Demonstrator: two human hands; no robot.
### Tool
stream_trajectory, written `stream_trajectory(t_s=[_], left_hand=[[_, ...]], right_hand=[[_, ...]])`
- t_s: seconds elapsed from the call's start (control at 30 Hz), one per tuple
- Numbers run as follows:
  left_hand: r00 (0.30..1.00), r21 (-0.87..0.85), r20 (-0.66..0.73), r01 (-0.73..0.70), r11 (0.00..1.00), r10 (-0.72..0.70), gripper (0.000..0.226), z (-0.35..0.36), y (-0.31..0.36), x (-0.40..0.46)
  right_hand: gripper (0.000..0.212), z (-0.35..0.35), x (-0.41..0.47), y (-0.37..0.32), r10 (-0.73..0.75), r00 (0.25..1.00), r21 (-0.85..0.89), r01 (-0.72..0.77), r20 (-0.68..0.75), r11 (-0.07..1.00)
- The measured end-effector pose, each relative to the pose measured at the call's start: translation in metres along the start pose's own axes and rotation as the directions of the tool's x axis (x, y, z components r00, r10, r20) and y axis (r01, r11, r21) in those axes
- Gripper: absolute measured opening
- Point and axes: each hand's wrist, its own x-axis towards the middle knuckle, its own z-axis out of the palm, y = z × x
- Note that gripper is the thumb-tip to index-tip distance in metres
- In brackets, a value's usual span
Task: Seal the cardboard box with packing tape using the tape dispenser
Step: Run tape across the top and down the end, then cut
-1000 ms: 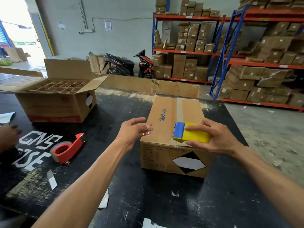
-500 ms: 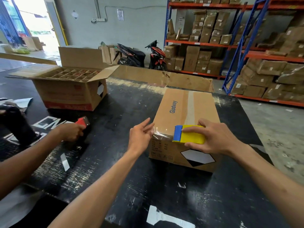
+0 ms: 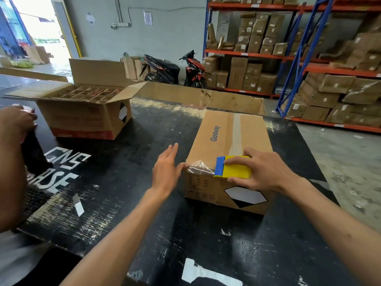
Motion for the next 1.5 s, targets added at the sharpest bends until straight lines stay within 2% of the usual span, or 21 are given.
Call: stream_trajectory(t_s=[0.03,0.1,0.13,0.17,0.2,0.3,0.47,0.63,0.8,0.9,1.07,1.2,1.33,1.5], left_hand=[[0.977,0.095,-0.049,-0.202,0.975,0.207,0.065,0.003,-0.003,-0.002],[0.808,0.178,-0.041,-0.573,0.800,0.588,0.051,0.015,-0.007,-0.006],[0.726,0.168,0.014,-0.680,0.714,0.688,0.049,0.021,-0.007,-0.007],[0.678,0.153,0.079,-0.732,0.664,0.731,0.048,0.027,-0.006,-0.007],[0.660,0.155,0.128,-0.751,0.643,0.740,0.047,0.031,-0.006,-0.005],[0.676,0.200,0.273,-0.736,0.647,0.685,0.052,0.039,-0.012,0.007],[0.700,0.162,0.415,-0.685,0.710,0.581,0.060,0.039,-0.026,0.020],[0.725,0.180,0.366,-0.670,0.720,0.583,0.059,0.043,-0.026,0.018],[0.693,0.240,0.360,-0.715,0.657,0.624,0.057,0.034,-0.010,0.028],[0.720,0.196,0.349,-0.682,0.705,0.600,0.060,0.041,0.017,0.038],[0.741,0.227,0.421,-0.644,0.731,0.523,0.073,0.059,0.011,0.031],[0.737,0.238,0.429,-0.650,0.722,0.522,0.072,0.061,0.007,0.035],[0.736,0.260,0.433,-0.654,0.710,0.520,0.073,0.062,0.006,0.037],[0.717,0.284,0.439,-0.683,0.673,0.542,0.074,0.061,0.005,0.037]], right_hand=[[0.063,-0.001,0.001,-0.001,-0.005,1.000,-0.002,0.005,0.001,1.000],[0.061,-0.001,0.002,-0.002,-0.022,1.000,-0.012,0.022,-0.001,1.000],[0.061,-0.001,0.003,-0.002,-0.028,1.000,-0.020,0.028,0.002,0.999],[0.062,-0.001,0.004,-0.003,-0.033,0.999,-0.028,0.033,0.006,0.999],[0.063,-0.001,0.004,-0.003,-0.037,0.999,-0.034,0.037,0.012,0.999],[0.066,-0.001,0.005,-0.004,-0.036,0.999,-0.046,0.038,0.032,0.998],[0.066,-0.002,0.008,-0.005,-0.025,0.999,-0.067,0.028,0.037,0.997],[0.063,-0.004,0.007,-0.004,-0.019,0.999,-0.084,0.022,0.035,0.996],[0.060,-0.005,0.011,-0.009,-0.026,0.998,-0.103,0.031,0.051,0.994],[0.063,-0.005,0.013,-0.008,-0.025,0.998,-0.097,0.031,0.063,0.995],[0.059,-0.003,0.012,-0.006,-0.046,0.997,-0.104,0.051,0.054,0.993],[0.066,-0.002,0.012,-0.003,-0.043,0.999,-0.108,0.044,0.013,0.993],[0.061,-0.001,0.002,0.007,-0.084,0.996,-0.110,0.080,-0.036,0.991],[0.071,-0.010,-0.028,0.043,-0.023,1.000,-0.091,0.023,-0.002,0.996]])
